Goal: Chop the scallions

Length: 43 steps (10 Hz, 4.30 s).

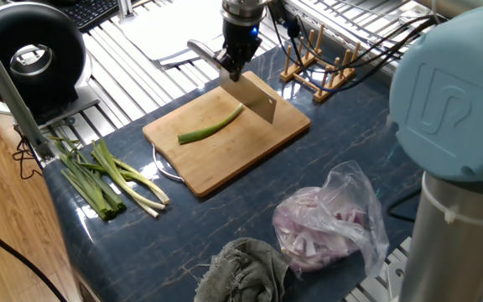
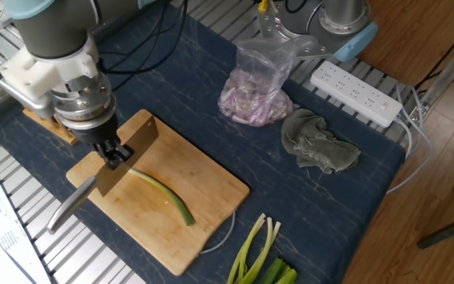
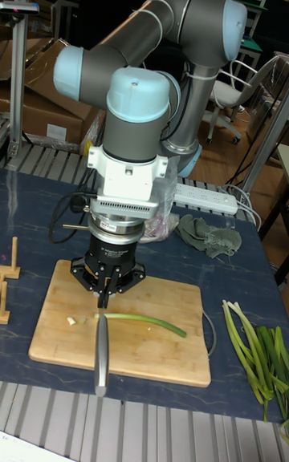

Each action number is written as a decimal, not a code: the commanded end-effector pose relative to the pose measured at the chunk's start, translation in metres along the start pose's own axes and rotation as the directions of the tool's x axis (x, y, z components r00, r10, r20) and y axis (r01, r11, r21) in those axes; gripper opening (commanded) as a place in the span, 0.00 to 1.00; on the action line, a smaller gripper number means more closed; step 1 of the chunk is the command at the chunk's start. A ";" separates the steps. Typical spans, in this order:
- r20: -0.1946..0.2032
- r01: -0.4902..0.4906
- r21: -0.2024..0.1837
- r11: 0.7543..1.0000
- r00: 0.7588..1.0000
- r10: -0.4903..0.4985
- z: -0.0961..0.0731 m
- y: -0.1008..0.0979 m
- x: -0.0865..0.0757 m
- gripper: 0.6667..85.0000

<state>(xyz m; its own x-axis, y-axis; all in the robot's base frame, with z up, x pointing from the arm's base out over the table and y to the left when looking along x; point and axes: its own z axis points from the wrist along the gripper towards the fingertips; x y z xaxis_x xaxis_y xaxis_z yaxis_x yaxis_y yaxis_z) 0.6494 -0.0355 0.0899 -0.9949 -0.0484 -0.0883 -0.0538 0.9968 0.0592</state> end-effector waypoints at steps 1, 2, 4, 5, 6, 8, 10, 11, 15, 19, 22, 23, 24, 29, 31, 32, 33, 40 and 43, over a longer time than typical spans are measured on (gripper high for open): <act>0.011 -0.012 -0.012 1.000 1.000 0.012 0.004 0.002 0.006 0.01; 0.013 -0.014 -0.012 1.000 1.000 0.014 0.005 0.003 0.006 0.01; 0.014 -0.012 -0.012 1.000 1.000 0.012 0.006 0.004 0.007 0.01; 0.016 -0.010 -0.010 1.000 1.000 0.010 0.006 0.003 0.007 0.01; 0.017 -0.007 -0.010 1.000 1.000 0.007 0.007 0.003 0.006 0.01; 0.022 -0.004 -0.010 1.000 1.000 0.004 0.009 0.002 0.004 0.01; 0.027 -0.001 -0.012 1.000 1.000 0.002 0.012 0.002 0.002 0.01; 0.027 0.002 -0.014 1.000 1.000 -0.001 0.013 0.003 0.001 0.01; 0.054 0.002 -0.014 1.000 0.999 -0.001 0.027 0.006 -0.013 0.01; 0.008 -0.004 -0.042 0.999 1.000 0.004 -0.009 0.009 -0.026 0.01; -0.002 -0.023 -0.046 0.999 1.000 0.023 -0.013 0.021 -0.025 0.01; 0.004 -0.010 -0.026 1.000 1.000 0.010 -0.014 0.018 -0.025 0.01; 0.010 0.004 -0.019 1.000 1.000 -0.004 -0.014 0.018 -0.026 0.01; 0.003 0.036 0.013 0.999 0.999 -0.036 -0.015 0.009 -0.009 0.01; 0.010 0.018 0.001 1.000 1.000 -0.018 -0.012 0.017 -0.001 0.01; 0.013 0.017 -0.001 1.000 1.000 -0.017 -0.010 0.018 0.002 0.01; 0.014 0.015 -0.002 1.000 1.000 -0.015 -0.009 0.020 0.005 0.01; 0.025 0.015 -0.006 1.000 1.000 -0.014 0.004 0.024 0.012 0.01; 0.030 0.015 0.002 1.000 0.999 -0.015 0.008 0.023 0.009 0.01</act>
<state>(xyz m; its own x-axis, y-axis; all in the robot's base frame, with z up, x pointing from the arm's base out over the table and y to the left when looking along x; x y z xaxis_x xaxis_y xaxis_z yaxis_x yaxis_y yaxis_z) 0.6372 -0.0146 0.0848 -0.9913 -0.0696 -0.1114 -0.0754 0.9960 0.0484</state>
